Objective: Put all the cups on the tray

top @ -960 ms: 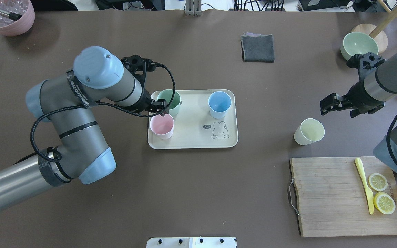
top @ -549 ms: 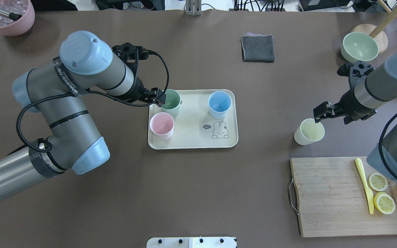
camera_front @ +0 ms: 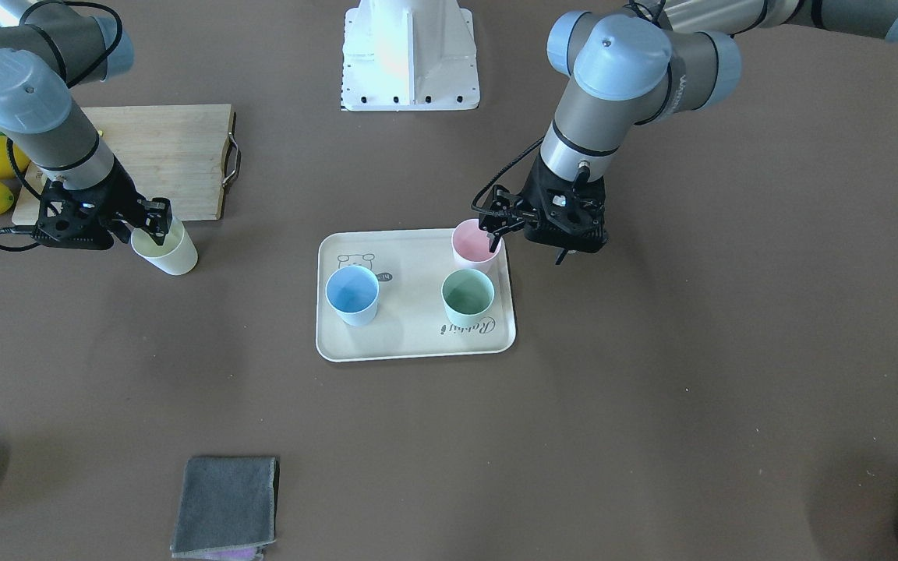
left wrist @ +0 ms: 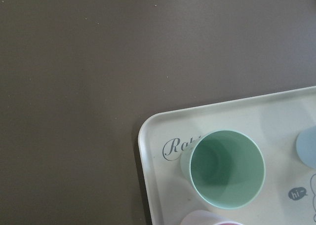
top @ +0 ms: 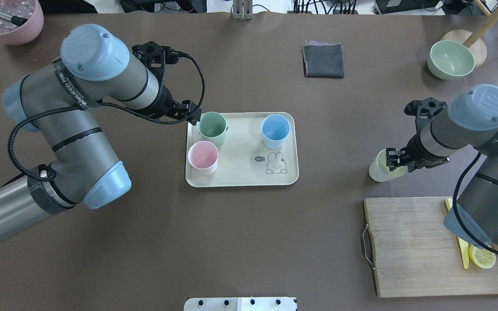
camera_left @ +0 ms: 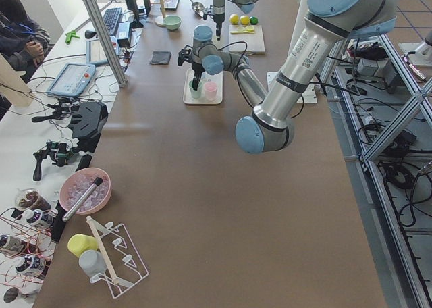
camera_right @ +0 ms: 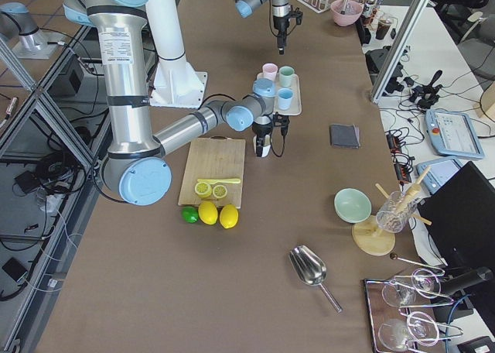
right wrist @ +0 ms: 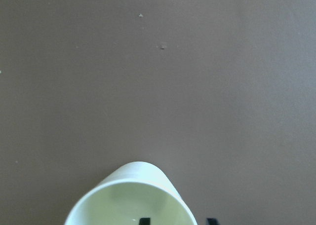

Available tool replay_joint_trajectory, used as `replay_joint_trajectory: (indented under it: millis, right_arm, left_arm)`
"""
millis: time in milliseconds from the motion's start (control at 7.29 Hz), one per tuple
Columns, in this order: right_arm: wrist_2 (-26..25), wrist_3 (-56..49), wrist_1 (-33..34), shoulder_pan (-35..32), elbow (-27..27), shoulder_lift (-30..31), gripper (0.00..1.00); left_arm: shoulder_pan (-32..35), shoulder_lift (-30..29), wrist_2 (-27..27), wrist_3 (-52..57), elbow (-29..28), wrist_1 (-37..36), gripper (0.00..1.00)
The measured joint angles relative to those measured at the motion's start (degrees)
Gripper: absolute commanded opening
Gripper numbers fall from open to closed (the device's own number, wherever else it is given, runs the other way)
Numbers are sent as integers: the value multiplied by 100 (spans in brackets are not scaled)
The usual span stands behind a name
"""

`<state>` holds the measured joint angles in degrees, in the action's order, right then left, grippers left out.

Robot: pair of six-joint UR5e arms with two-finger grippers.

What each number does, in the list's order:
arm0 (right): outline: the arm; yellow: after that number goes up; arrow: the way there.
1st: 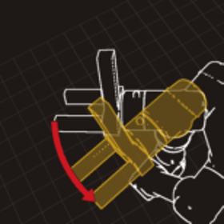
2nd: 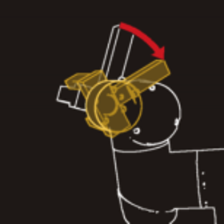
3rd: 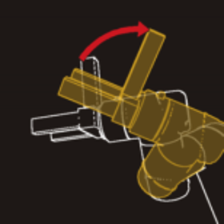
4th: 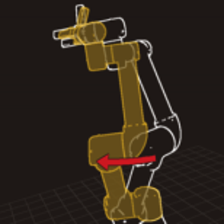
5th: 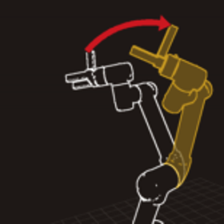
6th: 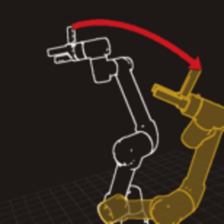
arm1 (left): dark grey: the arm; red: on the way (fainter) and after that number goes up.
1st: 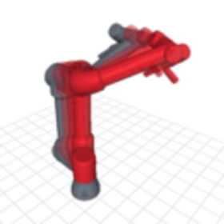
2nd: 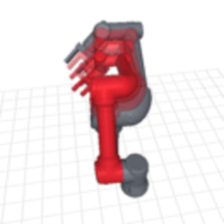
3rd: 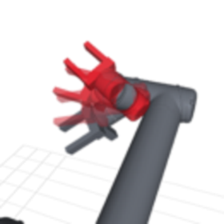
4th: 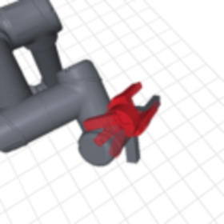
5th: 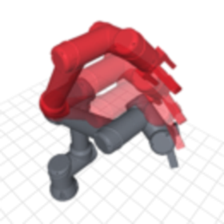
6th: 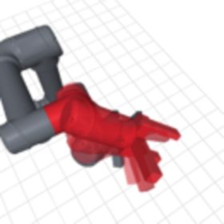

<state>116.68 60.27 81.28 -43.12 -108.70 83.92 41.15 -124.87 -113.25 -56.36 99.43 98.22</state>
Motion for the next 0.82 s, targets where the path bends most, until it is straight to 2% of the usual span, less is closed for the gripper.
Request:
replay_joint_trajectory:
  millis: [411, 823]
  right_arm:
    - [30, 988, 50, 120, -32, -742, 0]
    - [-80, 1937, 182, 483, 162, -1668, 0]
  left_arm:
    - [542, 144, -466, 809, 71, -242, 98]
    - [1374, 714, -1025, 2288, 77, -306, 98]
